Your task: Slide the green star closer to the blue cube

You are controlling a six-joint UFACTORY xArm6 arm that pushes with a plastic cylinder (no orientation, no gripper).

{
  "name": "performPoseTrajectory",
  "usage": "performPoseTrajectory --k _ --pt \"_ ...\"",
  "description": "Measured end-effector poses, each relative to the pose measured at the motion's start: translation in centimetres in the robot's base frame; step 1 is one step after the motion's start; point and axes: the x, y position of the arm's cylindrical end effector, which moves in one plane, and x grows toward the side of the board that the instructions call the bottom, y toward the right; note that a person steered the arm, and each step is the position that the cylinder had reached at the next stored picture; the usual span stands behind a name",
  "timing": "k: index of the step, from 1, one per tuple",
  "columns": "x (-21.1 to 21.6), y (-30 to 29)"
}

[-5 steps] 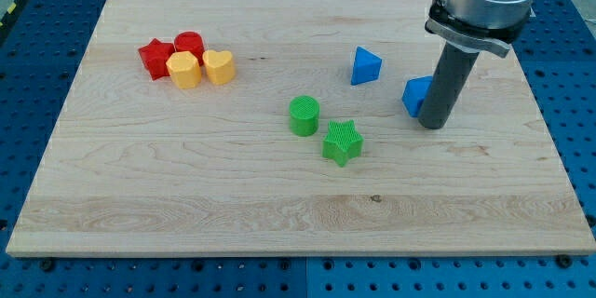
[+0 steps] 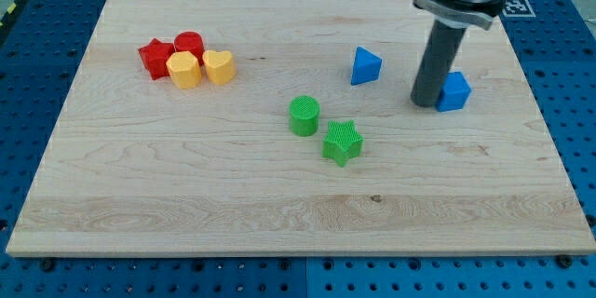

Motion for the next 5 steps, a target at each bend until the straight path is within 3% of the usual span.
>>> performPoseTrajectory --k 2,4,5 --pt "2.6 -2.8" --pt "10.7 -4.2" --pt "12.0 -11.2"
